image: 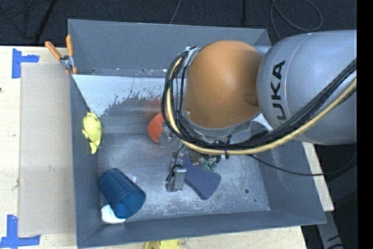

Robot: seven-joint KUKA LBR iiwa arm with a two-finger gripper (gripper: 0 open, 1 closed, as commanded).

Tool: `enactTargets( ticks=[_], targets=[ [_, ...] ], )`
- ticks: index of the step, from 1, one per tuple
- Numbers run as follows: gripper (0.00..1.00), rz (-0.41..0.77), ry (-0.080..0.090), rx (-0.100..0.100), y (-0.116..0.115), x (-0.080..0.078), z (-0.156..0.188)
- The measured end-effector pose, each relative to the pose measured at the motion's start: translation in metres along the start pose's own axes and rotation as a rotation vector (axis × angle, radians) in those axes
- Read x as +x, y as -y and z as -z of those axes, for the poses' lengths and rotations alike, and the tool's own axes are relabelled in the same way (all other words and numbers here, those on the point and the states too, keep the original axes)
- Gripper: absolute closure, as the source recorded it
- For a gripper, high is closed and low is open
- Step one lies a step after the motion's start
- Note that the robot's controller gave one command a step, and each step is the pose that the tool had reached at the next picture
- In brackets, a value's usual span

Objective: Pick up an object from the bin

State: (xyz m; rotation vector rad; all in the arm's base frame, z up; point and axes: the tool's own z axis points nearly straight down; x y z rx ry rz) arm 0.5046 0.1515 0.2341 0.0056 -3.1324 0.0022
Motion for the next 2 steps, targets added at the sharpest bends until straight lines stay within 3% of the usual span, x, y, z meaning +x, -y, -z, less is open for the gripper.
enactTargets(
  ticks=[1,2],
  targets=[
    [0.0,-0.005,0.008,-0.001,0.001,-0.002,0.004],
    [0.0,-0.105,0.011,-0.003,-0.027,-0.009,-0.057]
  ],
)
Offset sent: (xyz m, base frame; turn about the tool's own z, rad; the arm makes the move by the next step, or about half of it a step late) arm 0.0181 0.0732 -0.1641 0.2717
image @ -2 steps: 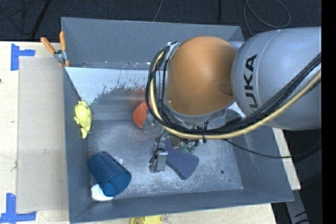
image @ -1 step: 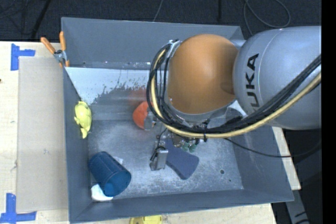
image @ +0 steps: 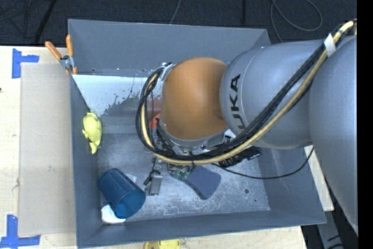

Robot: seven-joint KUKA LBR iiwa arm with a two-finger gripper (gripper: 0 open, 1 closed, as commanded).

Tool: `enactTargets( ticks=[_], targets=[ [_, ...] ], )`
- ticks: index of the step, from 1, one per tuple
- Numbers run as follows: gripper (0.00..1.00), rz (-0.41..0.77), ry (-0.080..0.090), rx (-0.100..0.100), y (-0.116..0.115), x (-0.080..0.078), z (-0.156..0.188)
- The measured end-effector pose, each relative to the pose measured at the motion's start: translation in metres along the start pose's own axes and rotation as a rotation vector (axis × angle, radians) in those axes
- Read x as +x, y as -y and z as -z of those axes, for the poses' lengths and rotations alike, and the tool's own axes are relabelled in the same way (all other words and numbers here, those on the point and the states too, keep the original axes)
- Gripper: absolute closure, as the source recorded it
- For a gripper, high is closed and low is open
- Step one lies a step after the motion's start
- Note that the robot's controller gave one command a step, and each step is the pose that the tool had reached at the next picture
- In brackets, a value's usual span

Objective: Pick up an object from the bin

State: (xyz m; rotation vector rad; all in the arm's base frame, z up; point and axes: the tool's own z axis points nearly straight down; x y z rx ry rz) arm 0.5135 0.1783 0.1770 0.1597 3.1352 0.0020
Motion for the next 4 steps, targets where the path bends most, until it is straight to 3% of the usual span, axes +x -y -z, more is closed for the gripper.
enactTargets(
  ticks=[1,2,3,4],
  targets=[
    [0.0,-0.208,-0.005,0.003,-0.031,0.001,-0.02],
    [0.0,-0.202,-0.005,0.004,-0.054,0.02,-0.056],
    [0.0,-0.318,0.007,-0.009,-0.061,0.019,-0.099],
    [1.0,-0.72,-0.007,-0.006,-0.057,0.026,-0.103]
  ],
)
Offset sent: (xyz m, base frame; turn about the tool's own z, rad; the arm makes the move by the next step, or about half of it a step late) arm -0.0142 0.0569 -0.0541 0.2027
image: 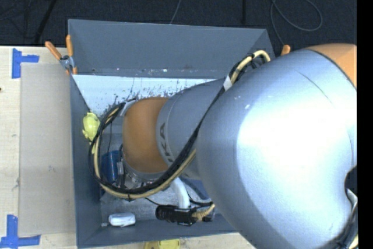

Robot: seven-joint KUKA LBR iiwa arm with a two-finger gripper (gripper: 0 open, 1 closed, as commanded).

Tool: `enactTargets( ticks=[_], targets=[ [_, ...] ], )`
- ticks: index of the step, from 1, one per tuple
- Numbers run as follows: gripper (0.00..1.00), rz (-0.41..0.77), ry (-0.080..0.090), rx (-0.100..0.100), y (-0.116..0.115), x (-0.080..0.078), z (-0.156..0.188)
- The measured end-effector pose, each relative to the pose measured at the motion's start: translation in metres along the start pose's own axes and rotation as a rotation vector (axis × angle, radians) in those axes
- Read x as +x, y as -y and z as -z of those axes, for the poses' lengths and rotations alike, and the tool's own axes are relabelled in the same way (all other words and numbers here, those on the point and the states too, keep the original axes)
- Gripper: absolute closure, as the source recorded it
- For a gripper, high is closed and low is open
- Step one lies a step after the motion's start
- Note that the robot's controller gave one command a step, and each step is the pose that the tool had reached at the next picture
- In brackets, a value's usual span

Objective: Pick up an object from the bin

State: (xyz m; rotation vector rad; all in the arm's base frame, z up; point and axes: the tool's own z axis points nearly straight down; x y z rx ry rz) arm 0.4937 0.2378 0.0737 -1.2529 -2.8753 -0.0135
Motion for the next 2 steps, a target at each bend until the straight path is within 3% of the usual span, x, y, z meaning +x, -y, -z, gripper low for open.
enactTargets(
  ticks=[2],
  targets=[
    [1.0,0.001,0.002,0.001,0.0001,0.0,0.0017]
  ],
)
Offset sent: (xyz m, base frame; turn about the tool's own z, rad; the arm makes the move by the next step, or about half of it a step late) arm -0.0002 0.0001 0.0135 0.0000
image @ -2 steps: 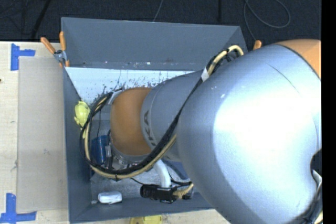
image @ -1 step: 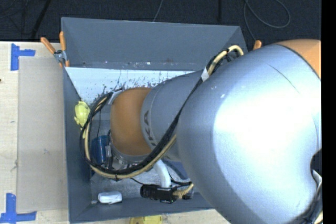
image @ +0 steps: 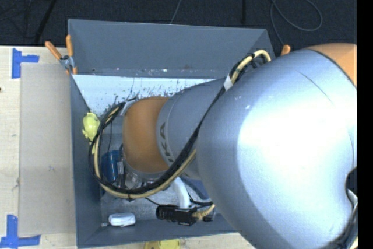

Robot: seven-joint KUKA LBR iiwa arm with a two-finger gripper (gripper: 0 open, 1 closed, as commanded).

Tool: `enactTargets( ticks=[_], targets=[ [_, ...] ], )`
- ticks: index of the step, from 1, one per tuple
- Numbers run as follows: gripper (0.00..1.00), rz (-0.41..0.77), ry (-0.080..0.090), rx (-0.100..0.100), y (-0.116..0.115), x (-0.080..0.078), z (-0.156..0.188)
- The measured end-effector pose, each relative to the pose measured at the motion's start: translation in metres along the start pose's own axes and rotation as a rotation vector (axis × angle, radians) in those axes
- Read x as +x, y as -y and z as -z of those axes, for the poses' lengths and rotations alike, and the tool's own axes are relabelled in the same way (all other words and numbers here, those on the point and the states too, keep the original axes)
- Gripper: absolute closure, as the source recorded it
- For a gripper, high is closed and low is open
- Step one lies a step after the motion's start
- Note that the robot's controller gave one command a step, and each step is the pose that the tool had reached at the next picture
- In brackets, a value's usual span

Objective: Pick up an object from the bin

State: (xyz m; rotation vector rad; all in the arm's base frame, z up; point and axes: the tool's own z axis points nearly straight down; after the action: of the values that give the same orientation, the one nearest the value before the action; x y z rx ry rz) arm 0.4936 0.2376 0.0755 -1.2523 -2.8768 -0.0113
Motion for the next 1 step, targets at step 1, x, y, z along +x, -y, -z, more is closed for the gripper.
enactTargets(
  ticks=[1],
  targets=[
    [1.0,0.0,0.003,0.004,0.0012,-0.0007,0.0055]
  ],
)
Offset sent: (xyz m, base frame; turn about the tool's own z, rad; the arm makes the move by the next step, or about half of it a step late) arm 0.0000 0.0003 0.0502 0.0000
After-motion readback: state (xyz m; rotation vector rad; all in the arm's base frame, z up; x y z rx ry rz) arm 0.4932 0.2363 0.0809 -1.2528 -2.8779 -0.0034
